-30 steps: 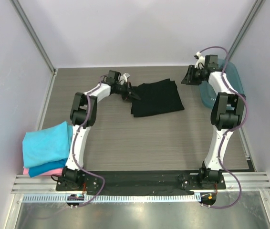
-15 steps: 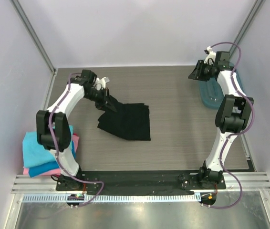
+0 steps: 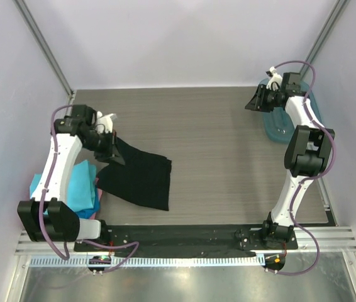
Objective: Fold and stack the t-shirts
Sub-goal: Neatly place the folded tshirt to the corner
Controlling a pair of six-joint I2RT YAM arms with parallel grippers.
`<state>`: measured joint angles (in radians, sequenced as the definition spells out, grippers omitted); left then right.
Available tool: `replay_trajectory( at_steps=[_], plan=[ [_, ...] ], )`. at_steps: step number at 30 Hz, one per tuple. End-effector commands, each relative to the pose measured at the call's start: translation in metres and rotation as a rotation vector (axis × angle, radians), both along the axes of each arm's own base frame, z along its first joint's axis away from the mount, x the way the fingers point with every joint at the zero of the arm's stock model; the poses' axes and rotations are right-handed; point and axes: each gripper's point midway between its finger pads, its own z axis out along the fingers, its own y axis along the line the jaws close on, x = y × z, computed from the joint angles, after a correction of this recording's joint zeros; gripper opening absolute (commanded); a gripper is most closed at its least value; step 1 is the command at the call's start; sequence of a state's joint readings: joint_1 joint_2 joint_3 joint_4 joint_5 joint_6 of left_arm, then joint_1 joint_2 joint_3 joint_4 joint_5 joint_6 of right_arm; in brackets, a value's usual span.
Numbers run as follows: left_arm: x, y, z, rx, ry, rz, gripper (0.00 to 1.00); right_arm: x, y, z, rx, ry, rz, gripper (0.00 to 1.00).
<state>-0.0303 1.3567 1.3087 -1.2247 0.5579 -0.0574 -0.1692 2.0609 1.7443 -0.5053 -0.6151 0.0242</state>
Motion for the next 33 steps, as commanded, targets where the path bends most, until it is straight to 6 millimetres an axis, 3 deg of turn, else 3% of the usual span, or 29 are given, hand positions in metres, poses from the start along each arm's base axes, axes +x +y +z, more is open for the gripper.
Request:
replay_trajectory(
  at_steps=[1, 5, 11, 14, 20, 28, 33],
  plan=[
    [-0.011, 0.029, 0.020, 0.085, -0.071, -0.018, 0.00, 0.004, 0.007, 0.046, 0.004, -0.128, 0.039, 0.41],
    [-0.023, 0.051, 0.041, 0.175, -0.121, -0.011, 0.00, 0.009, 0.008, 0.046, 0.015, -0.130, 0.045, 0.41],
    [-0.039, 0.069, 0.080, 0.273, -0.182, -0.048, 0.00, 0.017, 0.013, 0.047, 0.028, -0.137, 0.057, 0.41],
    [-0.047, 0.079, 0.089, 0.332, -0.195, -0.077, 0.00, 0.020, 0.017, 0.045, 0.035, -0.136, 0.068, 0.41],
    [-0.062, 0.086, 0.088, 0.391, -0.232, -0.107, 0.00, 0.024, 0.022, 0.041, 0.050, -0.132, 0.075, 0.41],
    [-0.066, 0.094, 0.092, 0.446, -0.272, -0.140, 0.00, 0.028, 0.025, 0.041, 0.056, -0.138, 0.086, 0.40],
    [-0.088, 0.109, 0.085, 0.547, -0.288, -0.153, 0.00, 0.027, 0.025, 0.036, 0.046, -0.137, 0.096, 0.40]
  ],
)
